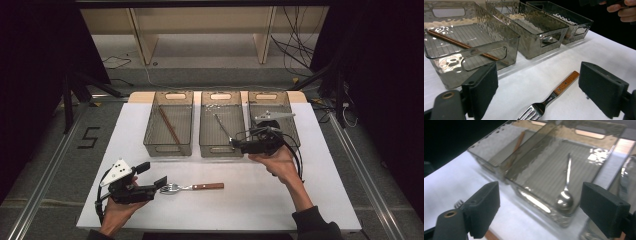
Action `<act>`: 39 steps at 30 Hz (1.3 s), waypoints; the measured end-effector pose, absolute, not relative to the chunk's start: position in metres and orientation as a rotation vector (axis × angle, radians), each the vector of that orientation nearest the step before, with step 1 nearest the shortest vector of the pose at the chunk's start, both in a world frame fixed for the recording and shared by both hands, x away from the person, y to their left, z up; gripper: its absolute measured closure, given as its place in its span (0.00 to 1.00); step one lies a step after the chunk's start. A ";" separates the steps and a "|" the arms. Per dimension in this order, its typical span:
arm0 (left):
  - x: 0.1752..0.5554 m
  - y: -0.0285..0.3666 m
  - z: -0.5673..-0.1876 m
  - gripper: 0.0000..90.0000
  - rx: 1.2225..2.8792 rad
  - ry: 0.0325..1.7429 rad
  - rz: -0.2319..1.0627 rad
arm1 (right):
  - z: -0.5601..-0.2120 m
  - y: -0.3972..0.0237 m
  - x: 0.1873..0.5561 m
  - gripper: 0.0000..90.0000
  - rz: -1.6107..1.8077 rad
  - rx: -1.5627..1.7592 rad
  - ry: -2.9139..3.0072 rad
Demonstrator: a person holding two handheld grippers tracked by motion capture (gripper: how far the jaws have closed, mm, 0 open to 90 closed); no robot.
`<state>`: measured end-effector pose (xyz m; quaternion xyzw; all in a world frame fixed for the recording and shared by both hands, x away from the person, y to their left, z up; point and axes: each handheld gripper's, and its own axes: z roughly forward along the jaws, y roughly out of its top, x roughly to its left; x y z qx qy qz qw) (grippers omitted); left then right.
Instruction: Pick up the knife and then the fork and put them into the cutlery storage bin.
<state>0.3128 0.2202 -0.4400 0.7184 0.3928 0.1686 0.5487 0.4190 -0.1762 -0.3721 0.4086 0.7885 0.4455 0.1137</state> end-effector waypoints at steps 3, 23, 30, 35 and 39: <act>0.313 0.220 -0.440 0.17 1.702 0.930 0.400 | -0.375 -0.170 0.416 0.19 1.299 1.167 2.338; 0.312 0.221 -0.439 0.17 1.698 0.928 0.402 | -0.381 -0.134 0.400 0.19 1.272 1.009 2.474; 0.312 0.221 -0.439 0.17 1.696 0.928 0.404 | -0.385 -0.125 0.398 0.20 1.250 0.967 2.515; 0.312 0.221 -0.439 0.17 1.695 0.928 0.404 | -0.388 -0.118 0.397 0.20 1.230 0.940 2.552; 0.312 0.221 -0.439 0.17 1.693 0.929 0.404 | -0.392 -0.113 0.396 0.20 1.192 0.915 2.581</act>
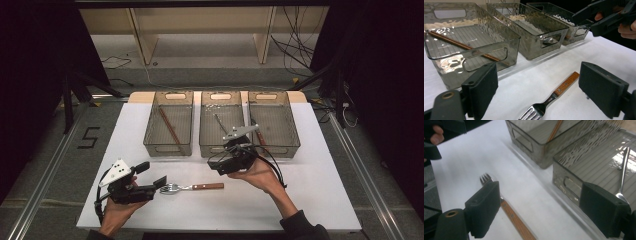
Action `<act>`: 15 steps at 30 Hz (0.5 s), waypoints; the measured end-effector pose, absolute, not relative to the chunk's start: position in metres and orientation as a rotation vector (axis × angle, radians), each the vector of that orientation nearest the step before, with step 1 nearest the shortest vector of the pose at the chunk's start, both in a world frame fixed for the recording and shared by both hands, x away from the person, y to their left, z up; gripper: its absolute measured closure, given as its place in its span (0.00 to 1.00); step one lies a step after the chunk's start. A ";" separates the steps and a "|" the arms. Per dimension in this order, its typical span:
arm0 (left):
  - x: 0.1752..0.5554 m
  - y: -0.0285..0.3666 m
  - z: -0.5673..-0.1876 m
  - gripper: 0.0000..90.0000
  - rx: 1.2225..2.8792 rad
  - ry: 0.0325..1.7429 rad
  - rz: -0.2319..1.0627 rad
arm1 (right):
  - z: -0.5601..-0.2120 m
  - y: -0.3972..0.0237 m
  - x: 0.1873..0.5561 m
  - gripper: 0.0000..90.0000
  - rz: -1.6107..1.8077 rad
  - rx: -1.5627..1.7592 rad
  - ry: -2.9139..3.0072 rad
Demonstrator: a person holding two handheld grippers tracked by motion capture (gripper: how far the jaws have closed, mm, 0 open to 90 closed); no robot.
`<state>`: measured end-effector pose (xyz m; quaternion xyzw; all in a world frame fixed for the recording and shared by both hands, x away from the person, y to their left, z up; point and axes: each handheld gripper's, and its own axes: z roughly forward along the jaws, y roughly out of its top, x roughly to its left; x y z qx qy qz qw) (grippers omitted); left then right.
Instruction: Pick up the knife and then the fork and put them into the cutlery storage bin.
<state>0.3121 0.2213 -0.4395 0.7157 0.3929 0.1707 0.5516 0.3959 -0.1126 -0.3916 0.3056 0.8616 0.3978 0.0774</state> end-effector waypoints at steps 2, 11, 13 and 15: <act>0.312 0.221 -0.440 0.17 1.693 0.929 0.404 | -0.394 -0.110 0.395 0.20 1.176 0.905 2.601; 0.312 0.221 -0.439 0.17 1.692 0.930 0.404 | -0.405 -0.095 0.393 0.20 1.091 0.848 2.678; 0.312 0.221 -0.439 0.17 1.691 0.930 0.405 | -0.407 -0.092 0.394 0.21 1.071 0.816 2.695; 0.312 0.221 -0.439 0.17 1.692 0.929 0.405 | -0.410 -0.089 0.393 0.21 1.052 0.814 2.711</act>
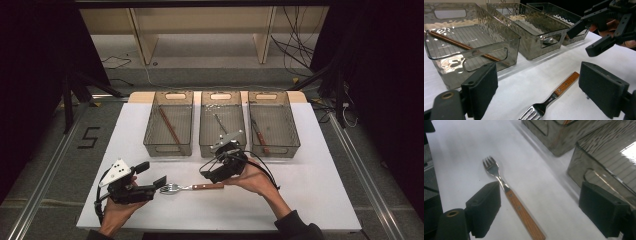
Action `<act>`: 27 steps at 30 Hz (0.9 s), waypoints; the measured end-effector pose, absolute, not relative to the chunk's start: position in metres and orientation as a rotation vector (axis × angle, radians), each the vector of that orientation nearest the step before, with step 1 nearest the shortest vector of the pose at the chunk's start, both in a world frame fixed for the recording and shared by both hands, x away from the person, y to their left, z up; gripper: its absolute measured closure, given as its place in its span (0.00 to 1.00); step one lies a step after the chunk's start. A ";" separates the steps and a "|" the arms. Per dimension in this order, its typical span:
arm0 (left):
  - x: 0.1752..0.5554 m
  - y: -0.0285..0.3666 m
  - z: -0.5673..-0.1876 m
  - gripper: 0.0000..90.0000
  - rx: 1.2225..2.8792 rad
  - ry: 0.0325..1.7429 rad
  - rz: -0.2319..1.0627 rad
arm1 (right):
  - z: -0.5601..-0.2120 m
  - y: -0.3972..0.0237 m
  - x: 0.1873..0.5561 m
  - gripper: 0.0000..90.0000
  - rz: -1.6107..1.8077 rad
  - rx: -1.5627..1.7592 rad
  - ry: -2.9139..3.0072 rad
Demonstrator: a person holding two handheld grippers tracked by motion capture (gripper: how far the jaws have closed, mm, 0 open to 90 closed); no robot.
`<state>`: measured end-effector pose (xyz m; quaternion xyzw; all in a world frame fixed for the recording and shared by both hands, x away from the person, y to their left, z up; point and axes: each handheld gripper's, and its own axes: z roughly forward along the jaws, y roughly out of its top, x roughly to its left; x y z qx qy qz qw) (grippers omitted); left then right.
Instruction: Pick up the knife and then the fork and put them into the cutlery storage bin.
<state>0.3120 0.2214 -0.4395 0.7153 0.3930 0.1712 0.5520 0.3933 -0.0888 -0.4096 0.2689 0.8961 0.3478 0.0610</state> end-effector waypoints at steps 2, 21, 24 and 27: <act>0.312 0.221 -0.439 0.17 1.692 0.930 0.404 | -0.413 -0.085 0.393 0.21 1.027 0.796 2.732; 0.312 0.221 -0.439 0.17 1.690 0.930 0.406 | -0.428 -0.063 0.396 0.25 0.916 0.732 2.840; 0.312 0.221 -0.439 0.17 1.690 0.928 0.408 | -0.430 -0.061 0.397 0.26 0.908 0.729 2.853; 0.312 0.222 -0.439 0.17 1.689 0.930 0.407 | -0.431 -0.060 0.398 0.27 0.894 0.731 2.861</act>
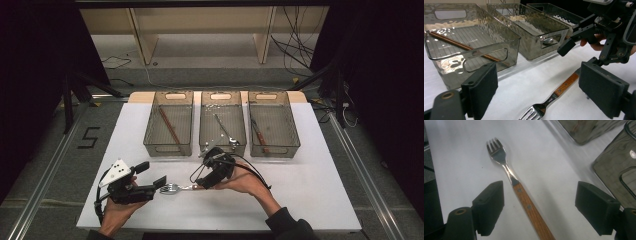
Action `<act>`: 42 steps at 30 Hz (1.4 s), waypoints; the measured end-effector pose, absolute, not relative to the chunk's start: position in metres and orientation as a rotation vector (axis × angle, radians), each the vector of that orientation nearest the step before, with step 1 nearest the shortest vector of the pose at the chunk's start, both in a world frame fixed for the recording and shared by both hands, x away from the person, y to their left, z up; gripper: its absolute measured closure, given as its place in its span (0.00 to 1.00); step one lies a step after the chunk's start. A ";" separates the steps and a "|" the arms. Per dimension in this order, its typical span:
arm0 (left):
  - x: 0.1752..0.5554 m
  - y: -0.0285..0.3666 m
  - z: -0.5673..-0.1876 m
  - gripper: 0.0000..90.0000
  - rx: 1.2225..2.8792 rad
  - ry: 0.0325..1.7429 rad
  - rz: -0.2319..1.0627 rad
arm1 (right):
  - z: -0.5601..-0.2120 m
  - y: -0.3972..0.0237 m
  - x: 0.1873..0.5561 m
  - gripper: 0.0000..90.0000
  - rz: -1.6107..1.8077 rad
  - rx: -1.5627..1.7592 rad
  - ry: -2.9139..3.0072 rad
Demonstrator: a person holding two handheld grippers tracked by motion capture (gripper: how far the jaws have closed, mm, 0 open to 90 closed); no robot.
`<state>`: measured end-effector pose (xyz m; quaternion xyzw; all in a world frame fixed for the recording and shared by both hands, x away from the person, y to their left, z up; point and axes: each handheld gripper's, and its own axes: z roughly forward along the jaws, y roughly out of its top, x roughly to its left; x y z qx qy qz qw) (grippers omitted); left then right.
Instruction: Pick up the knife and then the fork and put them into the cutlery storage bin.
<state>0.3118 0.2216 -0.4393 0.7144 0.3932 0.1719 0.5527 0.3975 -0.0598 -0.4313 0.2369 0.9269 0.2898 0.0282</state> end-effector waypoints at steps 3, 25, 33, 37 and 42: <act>0.312 0.221 -0.439 0.17 1.690 0.928 0.407 | -0.434 -0.059 0.399 0.28 0.880 0.705 2.870; 0.311 0.222 -0.439 0.17 1.685 0.925 0.408 | -0.448 -0.045 0.400 0.41 0.763 0.641 2.956; 0.312 0.222 -0.439 0.17 1.684 0.925 0.407 | -0.454 -0.039 0.398 0.44 0.718 0.613 2.984; 0.312 0.222 -0.439 0.17 1.684 0.925 0.407 | -0.456 -0.037 0.397 0.46 0.697 0.599 2.995; 0.311 0.222 -0.439 0.17 1.683 0.926 0.406 | -0.458 -0.035 0.397 0.48 0.677 0.596 3.000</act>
